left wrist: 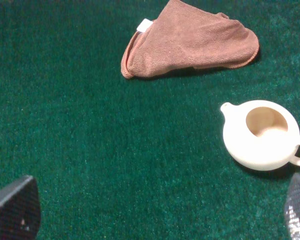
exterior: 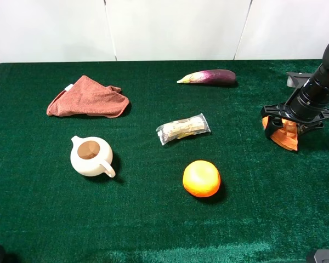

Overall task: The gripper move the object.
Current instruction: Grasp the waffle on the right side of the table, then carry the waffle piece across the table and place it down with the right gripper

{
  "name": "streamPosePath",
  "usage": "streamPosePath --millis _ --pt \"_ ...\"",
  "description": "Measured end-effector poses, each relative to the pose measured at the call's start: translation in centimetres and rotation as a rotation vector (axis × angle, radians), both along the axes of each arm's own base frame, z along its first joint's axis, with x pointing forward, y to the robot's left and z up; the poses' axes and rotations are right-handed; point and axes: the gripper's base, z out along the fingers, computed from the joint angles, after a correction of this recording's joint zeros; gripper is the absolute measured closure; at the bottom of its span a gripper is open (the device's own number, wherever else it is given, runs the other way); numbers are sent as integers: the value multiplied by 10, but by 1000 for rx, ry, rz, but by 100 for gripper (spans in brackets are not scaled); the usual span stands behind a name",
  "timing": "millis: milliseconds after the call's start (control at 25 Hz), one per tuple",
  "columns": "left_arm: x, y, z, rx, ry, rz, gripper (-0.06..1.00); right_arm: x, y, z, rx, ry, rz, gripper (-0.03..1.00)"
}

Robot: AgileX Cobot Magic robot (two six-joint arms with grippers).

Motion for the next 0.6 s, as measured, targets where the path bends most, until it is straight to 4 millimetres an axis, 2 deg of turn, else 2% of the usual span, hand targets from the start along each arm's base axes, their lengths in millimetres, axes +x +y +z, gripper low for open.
streamPosePath --millis 400,600 --pt "0 0 0 0 0 0 -5 -1 -1 0 -7 10 -5 48" --pt "0 0 0 0 0 0 -5 5 -1 11 -10 42 9 48"
